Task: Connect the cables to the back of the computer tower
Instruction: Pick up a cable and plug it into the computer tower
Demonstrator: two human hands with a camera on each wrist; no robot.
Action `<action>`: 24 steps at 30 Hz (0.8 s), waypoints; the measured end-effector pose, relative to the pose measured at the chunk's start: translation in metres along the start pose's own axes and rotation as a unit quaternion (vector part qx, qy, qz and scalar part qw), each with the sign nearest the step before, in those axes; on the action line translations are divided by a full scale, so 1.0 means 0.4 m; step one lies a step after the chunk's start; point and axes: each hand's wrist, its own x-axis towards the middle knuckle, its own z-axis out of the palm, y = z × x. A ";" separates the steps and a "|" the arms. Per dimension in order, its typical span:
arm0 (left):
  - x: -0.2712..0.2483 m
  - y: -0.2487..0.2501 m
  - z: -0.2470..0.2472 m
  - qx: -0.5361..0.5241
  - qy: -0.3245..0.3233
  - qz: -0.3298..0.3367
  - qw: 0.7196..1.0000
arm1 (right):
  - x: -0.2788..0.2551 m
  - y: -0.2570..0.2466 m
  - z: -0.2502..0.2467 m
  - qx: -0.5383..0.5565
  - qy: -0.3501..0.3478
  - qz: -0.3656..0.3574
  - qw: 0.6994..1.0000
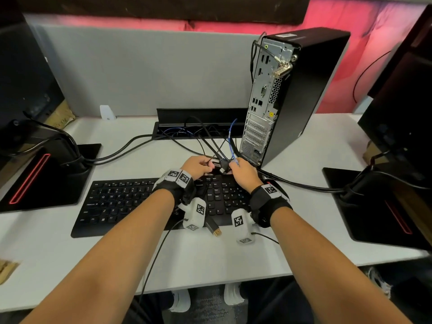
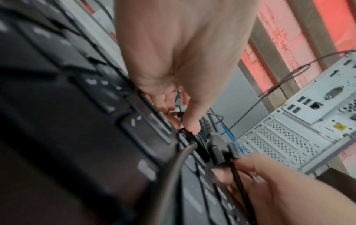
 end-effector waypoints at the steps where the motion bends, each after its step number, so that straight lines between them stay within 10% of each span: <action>1: 0.000 -0.006 -0.001 -0.022 0.018 -0.011 1.000 | 0.001 0.009 0.002 0.039 0.009 -0.001 0.999; 8: -0.026 -0.015 -0.008 -0.154 0.068 -0.015 0.986 | -0.020 0.024 0.015 0.104 0.061 -0.014 0.993; 16: -0.023 -0.008 0.012 0.024 0.007 0.007 1.000 | -0.026 0.041 0.026 -0.045 0.058 -0.115 0.991; 24: -0.035 0.009 0.017 0.075 -0.032 -0.042 0.996 | -0.032 0.035 0.017 0.104 0.045 -0.028 0.993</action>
